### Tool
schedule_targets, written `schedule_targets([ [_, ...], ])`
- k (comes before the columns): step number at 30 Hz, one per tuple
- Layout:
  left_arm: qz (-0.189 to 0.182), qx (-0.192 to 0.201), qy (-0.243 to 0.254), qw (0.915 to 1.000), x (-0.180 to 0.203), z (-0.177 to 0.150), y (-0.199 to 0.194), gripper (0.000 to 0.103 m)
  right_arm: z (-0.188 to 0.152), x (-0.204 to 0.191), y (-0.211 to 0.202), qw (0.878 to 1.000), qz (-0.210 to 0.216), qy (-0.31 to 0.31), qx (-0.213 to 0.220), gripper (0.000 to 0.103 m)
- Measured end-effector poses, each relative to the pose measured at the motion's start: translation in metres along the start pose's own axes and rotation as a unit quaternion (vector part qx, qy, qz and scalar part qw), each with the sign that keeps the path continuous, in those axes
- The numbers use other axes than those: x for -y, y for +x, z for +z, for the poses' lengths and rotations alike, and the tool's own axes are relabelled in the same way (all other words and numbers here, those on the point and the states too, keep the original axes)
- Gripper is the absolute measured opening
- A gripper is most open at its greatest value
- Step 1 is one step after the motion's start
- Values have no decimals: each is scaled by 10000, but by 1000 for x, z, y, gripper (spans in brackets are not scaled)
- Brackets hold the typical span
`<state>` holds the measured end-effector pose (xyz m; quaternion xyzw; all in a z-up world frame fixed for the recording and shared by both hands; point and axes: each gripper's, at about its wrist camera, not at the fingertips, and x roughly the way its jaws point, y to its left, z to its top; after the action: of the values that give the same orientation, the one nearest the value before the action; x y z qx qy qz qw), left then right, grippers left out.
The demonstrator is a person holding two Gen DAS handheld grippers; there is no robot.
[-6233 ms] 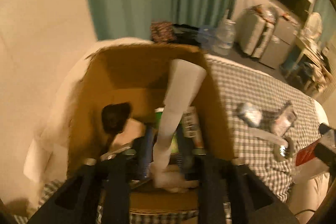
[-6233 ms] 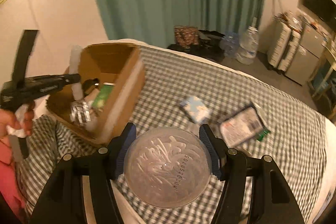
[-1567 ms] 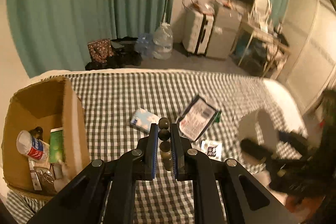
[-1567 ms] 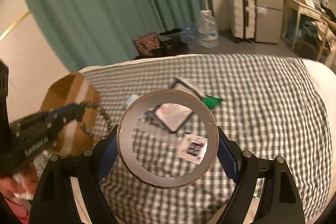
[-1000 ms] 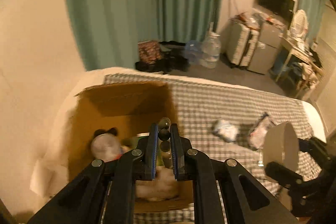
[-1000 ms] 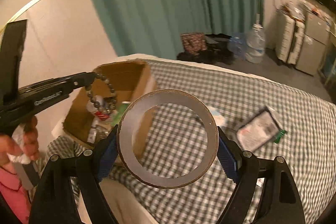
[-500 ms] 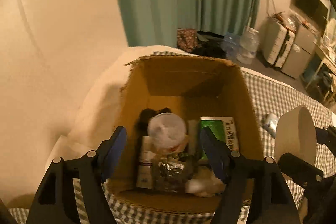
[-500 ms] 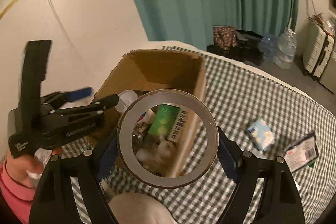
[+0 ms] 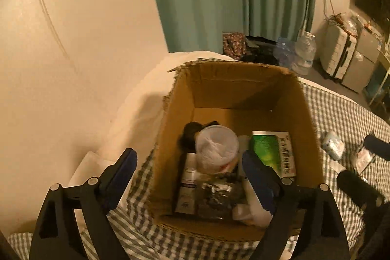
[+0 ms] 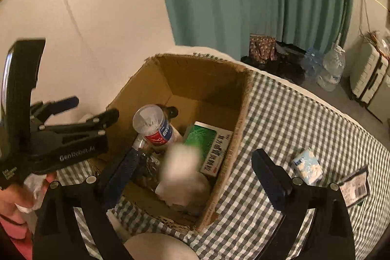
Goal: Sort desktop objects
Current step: 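Carry bracelet and tape roll to the box, releasing the bracelet from the left tool, then open the right tool to drop the tape roll into the box, then grasp the clear plastic comb with the left tool while the right tool grasps a small white tag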
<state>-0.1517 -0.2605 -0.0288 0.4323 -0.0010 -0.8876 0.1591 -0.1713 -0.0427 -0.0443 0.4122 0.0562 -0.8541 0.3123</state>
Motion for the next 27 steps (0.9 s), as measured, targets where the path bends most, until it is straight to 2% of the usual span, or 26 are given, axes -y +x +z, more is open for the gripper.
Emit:
schedule_targets([
  [3, -207, 85, 100, 9997, 20, -3, -12, 94, -5, 25, -15, 9994, -192, 269, 133, 95],
  [9, -783, 135, 319, 9963, 82, -11, -34, 96, -34, 102, -49, 9910, -820, 1026, 248, 95],
  [15, -1329, 23, 569, 9895, 157, -30, -45, 97, -81, 192, -92, 9717, -1523, 1795, 193, 95],
  [19, -1563, -23, 857, 9840, 205, -49, -44, 97, -121, 246, -115, 9550, -1946, 2236, 125, 95],
  [23, -1642, -121, 1071, 9805, 243, -66, -32, 97, -156, 280, -115, 9447, -1934, 2646, -61, 95],
  [27, -1668, -274, 1210, 9782, 268, -75, -13, 97, -176, 293, -91, 9438, -1782, 2757, -388, 95],
])
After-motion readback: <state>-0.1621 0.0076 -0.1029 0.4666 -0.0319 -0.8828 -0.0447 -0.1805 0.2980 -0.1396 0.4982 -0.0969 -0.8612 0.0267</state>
